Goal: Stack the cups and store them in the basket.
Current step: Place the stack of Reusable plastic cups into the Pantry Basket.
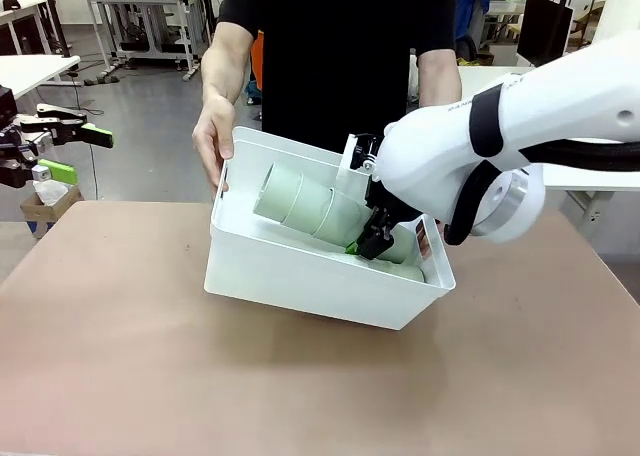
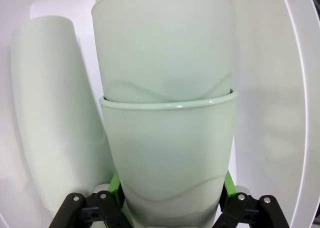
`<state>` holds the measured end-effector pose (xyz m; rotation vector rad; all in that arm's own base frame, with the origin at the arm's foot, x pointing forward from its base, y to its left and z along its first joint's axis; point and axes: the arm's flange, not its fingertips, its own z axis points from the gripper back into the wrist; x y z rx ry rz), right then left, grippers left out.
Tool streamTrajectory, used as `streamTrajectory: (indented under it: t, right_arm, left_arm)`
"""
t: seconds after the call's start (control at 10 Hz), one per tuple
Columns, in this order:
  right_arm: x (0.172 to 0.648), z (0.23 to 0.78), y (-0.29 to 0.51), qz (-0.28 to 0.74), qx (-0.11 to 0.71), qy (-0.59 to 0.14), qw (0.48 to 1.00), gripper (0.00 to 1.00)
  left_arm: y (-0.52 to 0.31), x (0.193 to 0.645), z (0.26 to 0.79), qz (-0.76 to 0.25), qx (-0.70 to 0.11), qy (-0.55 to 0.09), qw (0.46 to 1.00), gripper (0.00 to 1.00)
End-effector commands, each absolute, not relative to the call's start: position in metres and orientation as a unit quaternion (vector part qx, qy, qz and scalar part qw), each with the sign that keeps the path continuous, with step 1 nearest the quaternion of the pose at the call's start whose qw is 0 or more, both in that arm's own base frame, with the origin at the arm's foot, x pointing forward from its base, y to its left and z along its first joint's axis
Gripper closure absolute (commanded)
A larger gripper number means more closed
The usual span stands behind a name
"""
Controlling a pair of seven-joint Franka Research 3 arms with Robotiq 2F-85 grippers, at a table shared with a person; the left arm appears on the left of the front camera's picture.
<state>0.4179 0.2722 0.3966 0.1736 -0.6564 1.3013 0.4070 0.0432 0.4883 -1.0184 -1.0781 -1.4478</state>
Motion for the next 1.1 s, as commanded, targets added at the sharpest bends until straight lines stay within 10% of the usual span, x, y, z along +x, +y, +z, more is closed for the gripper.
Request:
streamTrajectory:
  t: [0.0, 0.2, 1.0]
  right_arm:
    - [0.405, 0.404, 0.269, 0.587, 0.066, -0.299, 0.75, 0.14]
    - [0.4, 0.405, 0.261, 0.591, 0.07, -0.293, 0.749, 0.0]
    - [0.396, 0.488, 0.222, 0.566, 0.183, -0.311, 0.741, 0.0]
  left_arm:
    - [0.042, 0.406, 0.49, -0.602, -0.422, -0.448, 0.508, 0.0]
    - [0.042, 0.406, 0.49, -0.602, -0.422, -0.448, 0.508, 0.0]
    - [0.042, 0.406, 0.49, -0.602, -0.422, -0.448, 0.508, 0.0]
